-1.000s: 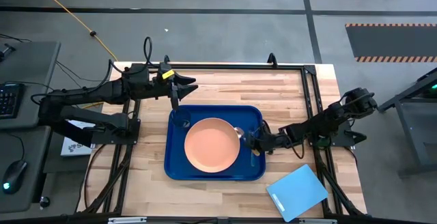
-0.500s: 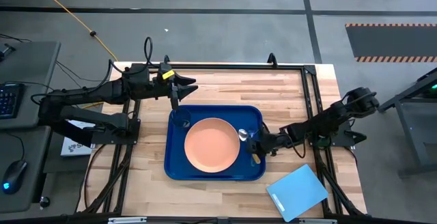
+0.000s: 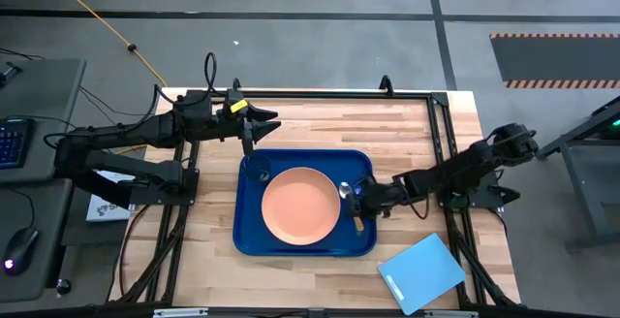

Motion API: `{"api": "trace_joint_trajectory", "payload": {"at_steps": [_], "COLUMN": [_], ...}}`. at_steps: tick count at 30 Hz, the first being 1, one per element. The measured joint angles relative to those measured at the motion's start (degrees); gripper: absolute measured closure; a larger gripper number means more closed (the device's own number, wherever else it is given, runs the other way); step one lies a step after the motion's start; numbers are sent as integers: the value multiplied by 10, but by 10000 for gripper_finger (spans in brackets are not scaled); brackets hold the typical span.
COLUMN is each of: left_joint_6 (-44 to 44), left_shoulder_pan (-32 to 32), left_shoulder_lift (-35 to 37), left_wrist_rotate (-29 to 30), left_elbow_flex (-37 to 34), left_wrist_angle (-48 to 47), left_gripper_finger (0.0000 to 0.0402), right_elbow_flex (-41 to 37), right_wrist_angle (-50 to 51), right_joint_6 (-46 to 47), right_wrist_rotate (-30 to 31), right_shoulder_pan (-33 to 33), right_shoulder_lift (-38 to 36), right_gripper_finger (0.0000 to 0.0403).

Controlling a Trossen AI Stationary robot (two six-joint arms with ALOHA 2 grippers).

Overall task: Pick and place plate/cup/fork/spoon on tray
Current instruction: Put the orange spoon on the blue serving tray to the left of the blue fork

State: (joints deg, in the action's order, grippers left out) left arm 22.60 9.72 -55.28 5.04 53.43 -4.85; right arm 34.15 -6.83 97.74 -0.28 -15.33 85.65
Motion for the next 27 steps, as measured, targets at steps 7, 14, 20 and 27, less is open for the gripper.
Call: {"api": "trace_joint_trajectory", "payload": {"at_steps": [7,14,20,27], "left_joint_6": [8,3,2,2], "left_shoulder_pan": [0,0,0,0], "left_shoulder_lift": [0,0,0,0], "left_wrist_rotate": [0,0,0,0], "left_elbow_flex": [0,0,0,0], "left_wrist_angle": [0,0,0,-1], "left_gripper_finger": [237,237,237,237], "right_elbow_flex": [48,52,52,52], "right_wrist_angle": [101,119,119,176], "right_joint_6": [-49,-53,-84,-212], "right_wrist_rotate": [-49,-47,-29,13], "right_shoulder_pan": [15,18,23,66], "right_shoulder_lift": [0,0,-4,-53], "right_gripper_finger": [245,245,245,299]}}
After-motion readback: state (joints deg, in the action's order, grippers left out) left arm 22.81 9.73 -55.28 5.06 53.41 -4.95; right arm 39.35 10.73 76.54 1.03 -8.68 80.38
